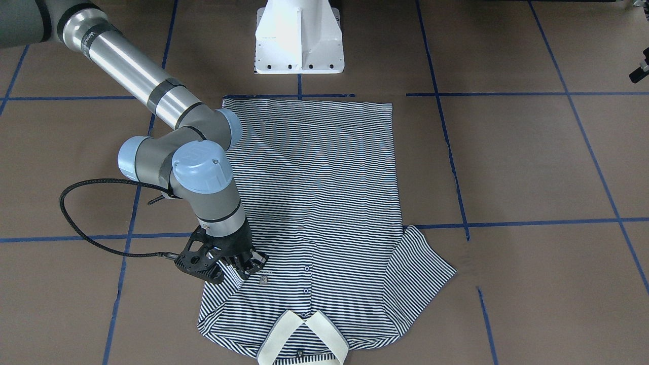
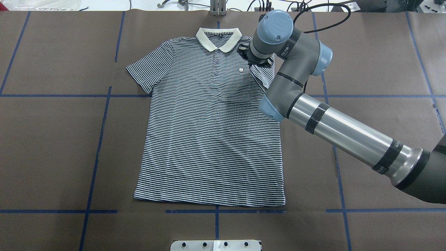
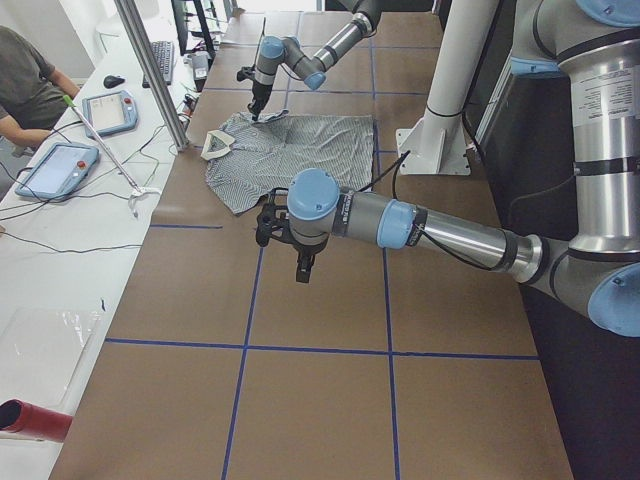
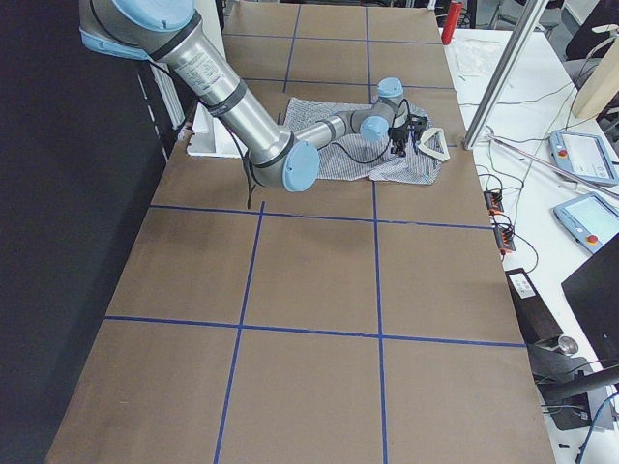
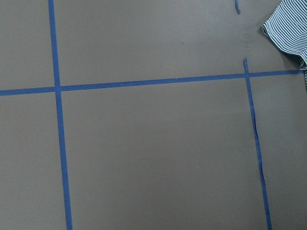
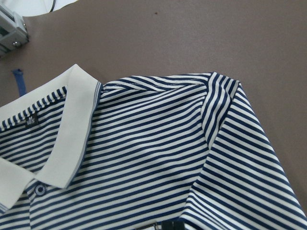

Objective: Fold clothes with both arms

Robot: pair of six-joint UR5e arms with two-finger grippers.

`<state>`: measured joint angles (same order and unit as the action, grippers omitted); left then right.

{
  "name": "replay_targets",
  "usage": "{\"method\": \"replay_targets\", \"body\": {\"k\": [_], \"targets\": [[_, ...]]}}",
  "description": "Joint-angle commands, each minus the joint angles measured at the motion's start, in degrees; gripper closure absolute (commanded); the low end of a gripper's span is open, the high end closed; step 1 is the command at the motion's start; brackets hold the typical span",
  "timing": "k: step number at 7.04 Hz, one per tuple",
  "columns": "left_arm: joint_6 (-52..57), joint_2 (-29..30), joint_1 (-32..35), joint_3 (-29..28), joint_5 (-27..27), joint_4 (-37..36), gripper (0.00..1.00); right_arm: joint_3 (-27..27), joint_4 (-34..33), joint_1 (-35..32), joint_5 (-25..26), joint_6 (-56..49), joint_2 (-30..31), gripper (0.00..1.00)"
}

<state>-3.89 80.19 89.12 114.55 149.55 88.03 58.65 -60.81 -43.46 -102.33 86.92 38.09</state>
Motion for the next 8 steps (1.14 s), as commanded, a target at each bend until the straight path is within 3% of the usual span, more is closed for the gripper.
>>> {"method": "replay_targets", "body": {"k": [1, 2, 4, 5, 6, 7, 8], "targets": [[0.0, 0.1, 0.0, 0.1, 0.3, 0.1, 0.0, -3.5, 0.3, 0.0, 2.4, 0.1, -2.7, 1.0], [0.2, 0.2, 0.0, 0.0, 0.6, 0.6, 0.0, -3.5, 0.4, 0.2, 2.8, 0.0, -2.5, 0.02], [-1.6, 1.1, -1.6, -0.7, 2.3, 5.9, 0.0, -1.6, 3.8, 0.3, 3.2, 0.4, -1.8, 0.0], [-4.5, 5.4, -3.8, -4.1, 2.2, 9.6, 0.0, 2.5, 3.7, 0.2, 2.9, 0.6, -0.2, 0.0], [-11.6, 10.5, -7.4, -8.7, 1.3, 14.5, 0.0, 10.0, 3.8, 1.0, 3.5, 0.8, 5.0, 0.0], [-19.6, 17.2, -9.8, -16.2, -3.7, 18.9, 0.0, 17.9, 3.2, 1.2, 4.3, 0.9, 9.7, 0.0], [-30.1, 27.5, -15.0, -24.6, -6.2, 19.9, 0.0, 24.1, 3.1, 0.8, 4.2, 2.8, 13.0, 0.0]]}}
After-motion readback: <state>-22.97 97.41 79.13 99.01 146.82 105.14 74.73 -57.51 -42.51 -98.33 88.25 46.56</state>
